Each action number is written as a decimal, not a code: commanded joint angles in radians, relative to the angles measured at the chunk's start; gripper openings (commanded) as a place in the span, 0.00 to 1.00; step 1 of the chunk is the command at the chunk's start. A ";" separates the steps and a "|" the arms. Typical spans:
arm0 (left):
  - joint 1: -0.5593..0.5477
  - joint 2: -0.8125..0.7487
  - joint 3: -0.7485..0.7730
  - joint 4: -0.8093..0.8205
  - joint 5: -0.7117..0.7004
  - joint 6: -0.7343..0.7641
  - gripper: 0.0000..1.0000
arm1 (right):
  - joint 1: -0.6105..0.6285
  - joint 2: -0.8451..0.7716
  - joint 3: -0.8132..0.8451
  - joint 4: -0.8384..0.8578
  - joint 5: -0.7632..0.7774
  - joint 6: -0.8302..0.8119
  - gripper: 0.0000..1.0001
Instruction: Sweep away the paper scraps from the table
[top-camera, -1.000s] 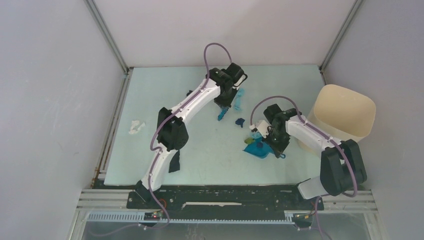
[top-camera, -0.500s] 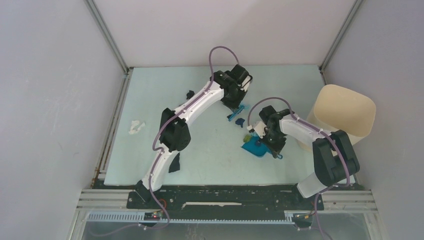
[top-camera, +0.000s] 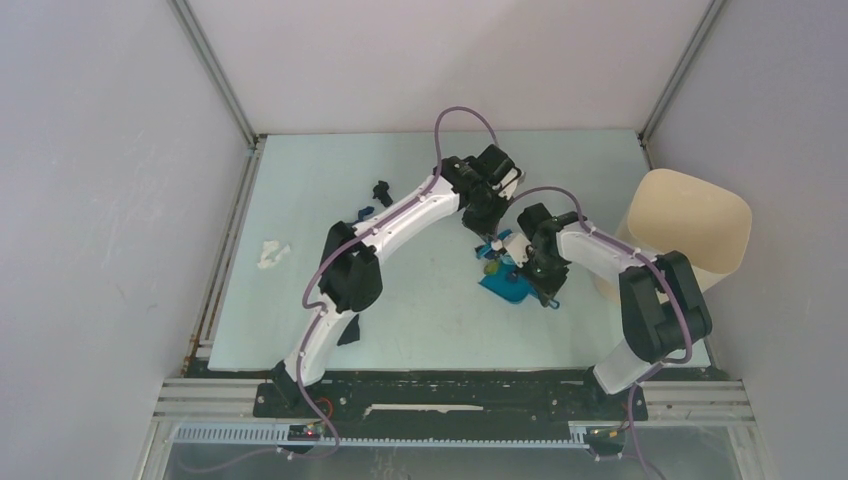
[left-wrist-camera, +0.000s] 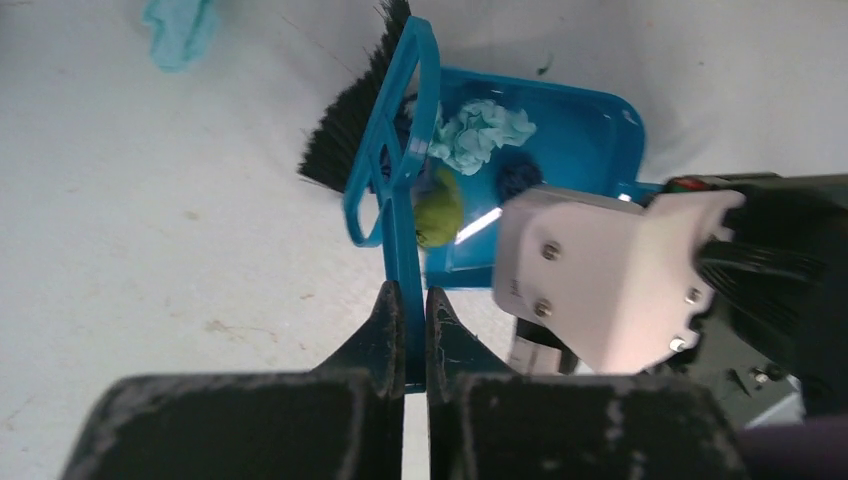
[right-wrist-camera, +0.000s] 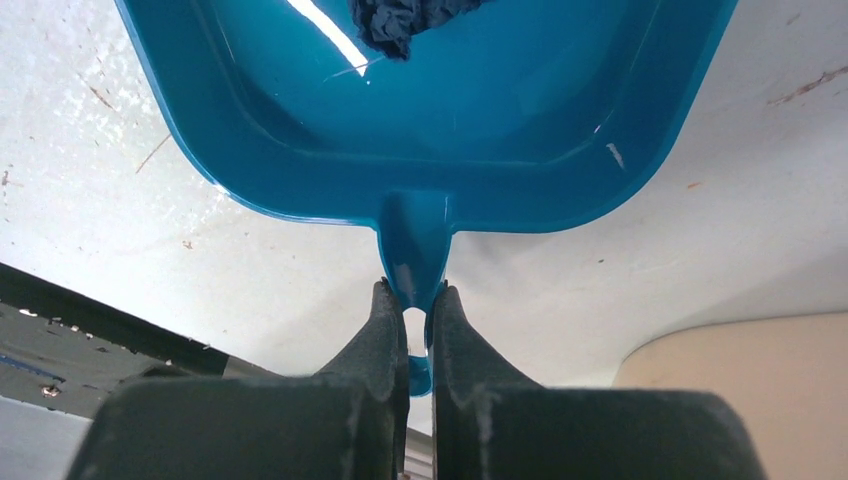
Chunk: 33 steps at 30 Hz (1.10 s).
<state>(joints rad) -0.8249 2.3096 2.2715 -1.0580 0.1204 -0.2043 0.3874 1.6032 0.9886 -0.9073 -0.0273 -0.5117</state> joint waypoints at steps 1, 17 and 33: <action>-0.022 -0.062 -0.036 -0.028 0.125 -0.080 0.00 | -0.003 0.011 0.034 0.026 -0.016 0.001 0.00; -0.033 -0.162 -0.019 -0.018 0.082 -0.122 0.00 | -0.077 -0.027 0.027 0.047 -0.138 -0.036 0.00; -0.003 -0.281 0.018 -0.013 0.034 -0.097 0.00 | -0.100 -0.184 -0.044 0.108 -0.182 -0.094 0.00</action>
<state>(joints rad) -0.8410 2.1281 2.2463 -1.0771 0.1619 -0.3126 0.2962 1.4719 0.9512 -0.8345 -0.1902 -0.5835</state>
